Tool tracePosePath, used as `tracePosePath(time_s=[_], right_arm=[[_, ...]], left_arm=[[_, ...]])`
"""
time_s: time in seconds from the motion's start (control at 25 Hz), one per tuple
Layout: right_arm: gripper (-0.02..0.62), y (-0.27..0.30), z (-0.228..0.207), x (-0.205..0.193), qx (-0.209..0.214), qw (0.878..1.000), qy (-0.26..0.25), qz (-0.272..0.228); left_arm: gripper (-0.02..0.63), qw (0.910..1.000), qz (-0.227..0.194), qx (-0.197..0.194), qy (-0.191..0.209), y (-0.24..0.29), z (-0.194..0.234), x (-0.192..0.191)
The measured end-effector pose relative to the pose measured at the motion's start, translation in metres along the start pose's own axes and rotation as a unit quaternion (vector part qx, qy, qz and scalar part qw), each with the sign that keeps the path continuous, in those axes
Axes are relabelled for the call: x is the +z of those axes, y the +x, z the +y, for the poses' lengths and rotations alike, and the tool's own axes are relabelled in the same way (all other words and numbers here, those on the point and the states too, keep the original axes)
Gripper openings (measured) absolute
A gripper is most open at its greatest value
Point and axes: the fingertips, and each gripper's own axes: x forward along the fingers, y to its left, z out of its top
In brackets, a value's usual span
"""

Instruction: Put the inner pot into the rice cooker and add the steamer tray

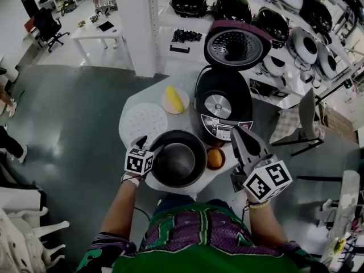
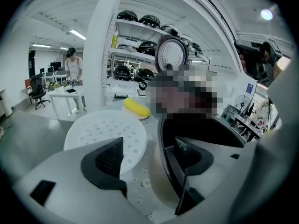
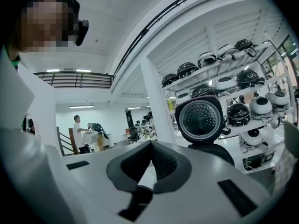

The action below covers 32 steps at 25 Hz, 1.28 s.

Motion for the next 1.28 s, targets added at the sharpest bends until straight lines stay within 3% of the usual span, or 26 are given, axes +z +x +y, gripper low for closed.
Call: tracePosePath(time_s=[0.32, 0.6, 0.84, 1.28], right_arm=[[0.005, -0.002, -0.004, 0.001, -0.005, 1.000, 0.002, -0.005], [0.005, -0.004, -0.004, -0.001, -0.008, 1.000, 0.002, -0.006], [0.005, -0.007, -0.003, -0.001, -0.008, 1.000, 0.003, -0.009], [0.006, -0.022, -0.002, 0.008, -0.015, 1.000, 0.002, -0.026]], left_arm=[[0.294, 0.9998, 0.015, -0.012, -0.006, 0.003, -0.002, -0.006], [0.192, 0.9997, 0.020, -0.014, 0.004, 0.004, -0.004, -0.006], [0.051, 0.9992, 0.032, -0.023, 0.012, 0.004, -0.012, -0.009], [0.032, 0.9992, 0.037, -0.004, 0.013, -0.005, -0.015, -0.008]])
